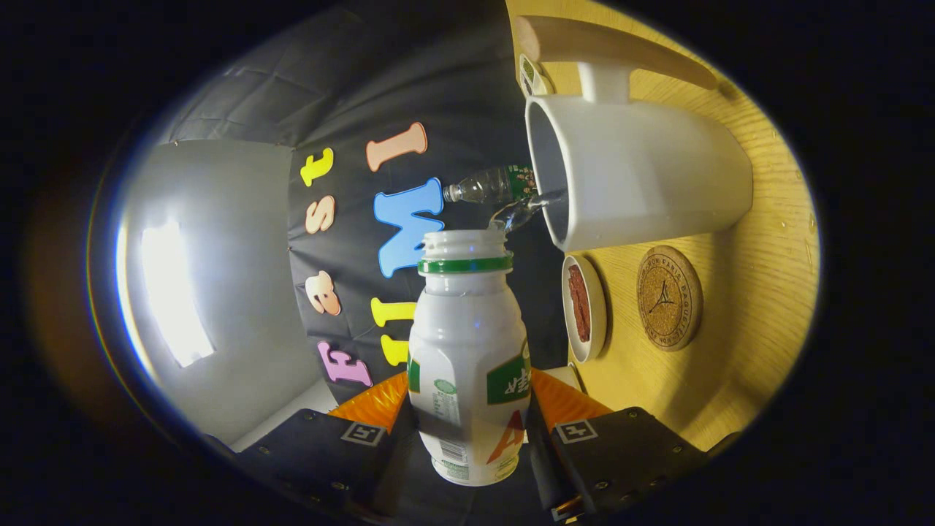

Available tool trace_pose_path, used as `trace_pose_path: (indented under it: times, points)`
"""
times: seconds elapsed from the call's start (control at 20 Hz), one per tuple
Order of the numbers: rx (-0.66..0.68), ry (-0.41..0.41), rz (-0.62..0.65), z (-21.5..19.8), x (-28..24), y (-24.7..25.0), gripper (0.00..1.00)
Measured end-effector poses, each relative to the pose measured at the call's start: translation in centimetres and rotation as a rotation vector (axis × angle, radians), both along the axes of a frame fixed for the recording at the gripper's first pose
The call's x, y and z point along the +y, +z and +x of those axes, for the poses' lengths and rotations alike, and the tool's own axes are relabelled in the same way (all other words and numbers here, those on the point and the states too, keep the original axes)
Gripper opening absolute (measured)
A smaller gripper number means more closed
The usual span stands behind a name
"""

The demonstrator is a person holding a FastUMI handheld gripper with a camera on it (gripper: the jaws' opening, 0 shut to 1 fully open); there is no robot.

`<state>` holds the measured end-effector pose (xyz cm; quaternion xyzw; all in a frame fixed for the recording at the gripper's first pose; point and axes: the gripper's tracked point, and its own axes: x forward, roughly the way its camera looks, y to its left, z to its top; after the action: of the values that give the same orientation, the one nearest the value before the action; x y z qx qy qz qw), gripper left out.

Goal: Take the bottle from table, then pour the juice into the cup, finally place the bottle on the coaster

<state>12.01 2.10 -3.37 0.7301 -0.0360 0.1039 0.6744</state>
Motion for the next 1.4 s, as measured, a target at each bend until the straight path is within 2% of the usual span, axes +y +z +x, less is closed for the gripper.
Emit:
trace_pose_path:
  times: [1.4]
  points:
    - [-0.032,-0.04,0.089,0.36,-0.59,0.79,0.69]
